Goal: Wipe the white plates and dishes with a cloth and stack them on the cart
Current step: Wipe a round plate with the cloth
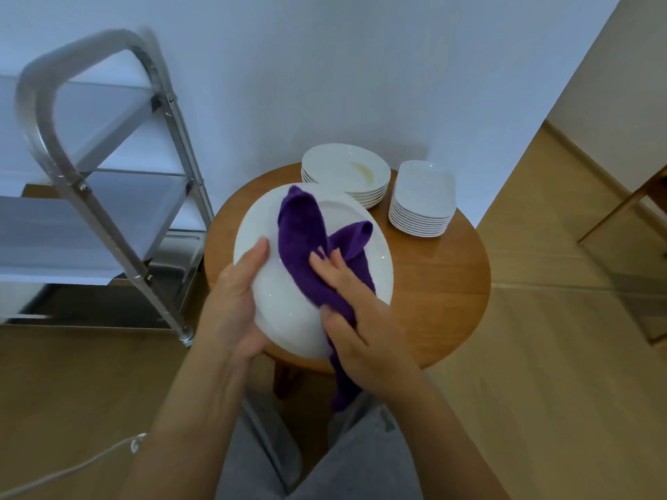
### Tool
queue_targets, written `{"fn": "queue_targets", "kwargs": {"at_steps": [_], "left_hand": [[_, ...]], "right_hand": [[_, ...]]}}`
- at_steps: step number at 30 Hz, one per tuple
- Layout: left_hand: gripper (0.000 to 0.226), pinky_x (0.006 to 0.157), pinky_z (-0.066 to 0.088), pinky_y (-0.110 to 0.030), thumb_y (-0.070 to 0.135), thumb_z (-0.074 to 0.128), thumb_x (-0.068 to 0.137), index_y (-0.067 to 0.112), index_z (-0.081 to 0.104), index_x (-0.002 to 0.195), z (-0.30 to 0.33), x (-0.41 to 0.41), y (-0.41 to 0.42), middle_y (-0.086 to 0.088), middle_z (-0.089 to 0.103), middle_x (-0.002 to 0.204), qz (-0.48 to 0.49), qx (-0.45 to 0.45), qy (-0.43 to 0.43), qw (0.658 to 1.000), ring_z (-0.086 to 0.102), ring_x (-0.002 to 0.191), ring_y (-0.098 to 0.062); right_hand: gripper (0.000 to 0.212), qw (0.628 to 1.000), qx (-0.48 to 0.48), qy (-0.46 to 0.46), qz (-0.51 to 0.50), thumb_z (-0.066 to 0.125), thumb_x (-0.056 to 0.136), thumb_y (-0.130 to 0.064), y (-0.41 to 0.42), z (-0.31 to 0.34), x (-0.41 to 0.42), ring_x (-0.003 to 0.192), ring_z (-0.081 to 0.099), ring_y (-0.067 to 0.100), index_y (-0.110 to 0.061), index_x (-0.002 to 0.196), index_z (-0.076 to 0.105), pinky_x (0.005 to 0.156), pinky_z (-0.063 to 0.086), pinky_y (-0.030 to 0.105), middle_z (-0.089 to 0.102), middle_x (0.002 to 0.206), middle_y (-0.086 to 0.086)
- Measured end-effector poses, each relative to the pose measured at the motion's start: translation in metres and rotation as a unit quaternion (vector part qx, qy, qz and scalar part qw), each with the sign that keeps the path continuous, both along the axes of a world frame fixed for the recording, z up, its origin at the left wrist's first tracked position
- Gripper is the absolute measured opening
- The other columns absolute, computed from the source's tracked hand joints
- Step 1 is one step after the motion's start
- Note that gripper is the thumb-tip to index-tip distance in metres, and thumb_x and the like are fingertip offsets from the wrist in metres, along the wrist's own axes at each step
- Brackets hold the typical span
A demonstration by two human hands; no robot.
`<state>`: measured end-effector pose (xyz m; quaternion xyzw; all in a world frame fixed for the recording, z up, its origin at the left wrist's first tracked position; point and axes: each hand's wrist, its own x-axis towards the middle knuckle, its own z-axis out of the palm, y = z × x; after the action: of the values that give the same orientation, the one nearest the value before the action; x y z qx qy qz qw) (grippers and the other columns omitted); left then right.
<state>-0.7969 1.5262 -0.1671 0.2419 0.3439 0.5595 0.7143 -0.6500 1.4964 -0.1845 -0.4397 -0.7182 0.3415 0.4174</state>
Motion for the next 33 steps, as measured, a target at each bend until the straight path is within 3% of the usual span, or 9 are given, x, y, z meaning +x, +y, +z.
{"fn": "queue_targets", "kwargs": {"at_steps": [3,5,7,10,14,18,20,22,33], "left_hand": [[0.037,0.069,0.058,-0.042,0.033,0.056,0.078,0.023,0.059,0.113,0.002,-0.013,0.009,-0.006,0.071,0.108,0.004,0.031,0.001,1.0,0.067,0.098,-0.028],[0.045,0.069,0.058,-0.041,0.033,0.058,0.075,0.023,0.056,0.119,0.006,-0.017,0.014,-0.004,0.071,0.107,0.013,0.028,0.034,0.999,0.068,0.096,-0.026],[0.054,0.064,0.059,-0.034,0.039,0.062,0.069,0.023,0.054,0.12,0.012,-0.015,0.016,0.003,0.073,0.099,0.036,0.043,0.102,0.993,0.07,0.089,-0.018],[0.05,0.05,0.051,-0.015,0.055,0.06,0.056,0.032,0.055,0.1,0.017,-0.009,0.016,0.015,0.07,0.079,0.093,0.098,0.276,0.952,0.067,0.073,0.001],[0.047,0.046,0.044,-0.011,0.063,0.049,0.061,0.031,0.049,0.094,0.014,-0.005,0.034,0.02,0.053,0.08,0.103,0.168,0.5,0.843,0.058,0.067,-0.006],[0.051,0.055,0.039,-0.019,0.059,0.045,0.083,0.019,0.063,0.11,-0.003,0.0,0.067,0.01,0.057,0.07,-0.029,0.255,0.721,0.644,0.054,0.063,-0.01],[0.053,0.07,0.048,-0.024,0.053,0.041,0.091,0.025,0.046,0.136,-0.015,0.007,0.08,0.003,0.067,0.102,-0.079,0.265,0.802,0.529,0.061,0.085,-0.015],[0.053,0.079,0.05,-0.03,0.051,0.037,0.094,0.031,0.033,0.143,-0.028,0.016,0.087,0.004,0.058,0.13,-0.098,0.281,0.843,0.449,0.061,0.103,-0.019],[0.044,0.084,0.05,-0.032,0.035,0.035,0.1,0.03,0.028,0.142,-0.074,0.034,0.113,0.003,0.044,0.142,-0.185,0.305,0.863,0.357,0.052,0.119,-0.02]], "right_hand": [[0.059,0.997,0.011,-0.048,-0.054,0.041,0.087,-0.024,0.014,-0.01,0.023,0.126,0.014,-0.026,-0.069,0.121,0.024,0.11,0.02,0.014,0.017,0.127,-0.058],[0.056,0.994,-0.04,-0.025,-0.096,0.04,0.086,-0.028,0.025,-0.013,0.029,0.11,0.035,-0.025,-0.07,0.12,0.027,0.098,0.036,0.016,0.033,0.136,-0.039],[0.053,0.98,-0.078,0.048,-0.179,0.042,0.086,-0.025,0.036,-0.015,0.033,0.079,0.055,-0.009,-0.058,0.126,0.038,0.067,0.046,0.013,0.058,0.121,-0.013],[0.038,0.913,-0.136,0.209,-0.324,0.046,0.088,-0.016,0.046,-0.014,0.047,0.066,0.064,0.002,-0.044,0.114,0.053,0.05,0.047,0.015,0.067,0.097,-0.01],[0.028,0.831,-0.182,0.354,-0.389,0.047,0.089,-0.015,0.052,-0.014,0.061,0.06,0.066,0.002,-0.039,0.095,0.06,0.044,0.047,0.017,0.07,0.075,-0.015],[0.025,0.813,-0.209,0.375,-0.393,0.049,0.09,-0.014,0.056,-0.019,0.063,0.057,0.066,0.002,-0.034,0.099,0.061,0.043,0.047,0.017,0.07,0.075,-0.012],[0.025,0.802,-0.227,0.38,-0.401,0.05,0.09,-0.014,0.057,-0.024,0.064,0.057,0.066,0.002,-0.032,0.102,0.06,0.044,0.047,0.017,0.069,0.081,-0.008],[0.025,0.793,-0.242,0.383,-0.408,0.05,0.09,-0.014,0.058,-0.029,0.063,0.06,0.066,0.004,-0.031,0.105,0.06,0.044,0.048,0.018,0.069,0.085,-0.007],[0.024,0.79,-0.259,0.372,-0.413,0.051,0.09,-0.014,0.067,-0.04,0.061,0.057,0.066,0.002,-0.036,0.092,0.059,0.042,0.047,0.016,0.07,0.074,-0.011]]}}
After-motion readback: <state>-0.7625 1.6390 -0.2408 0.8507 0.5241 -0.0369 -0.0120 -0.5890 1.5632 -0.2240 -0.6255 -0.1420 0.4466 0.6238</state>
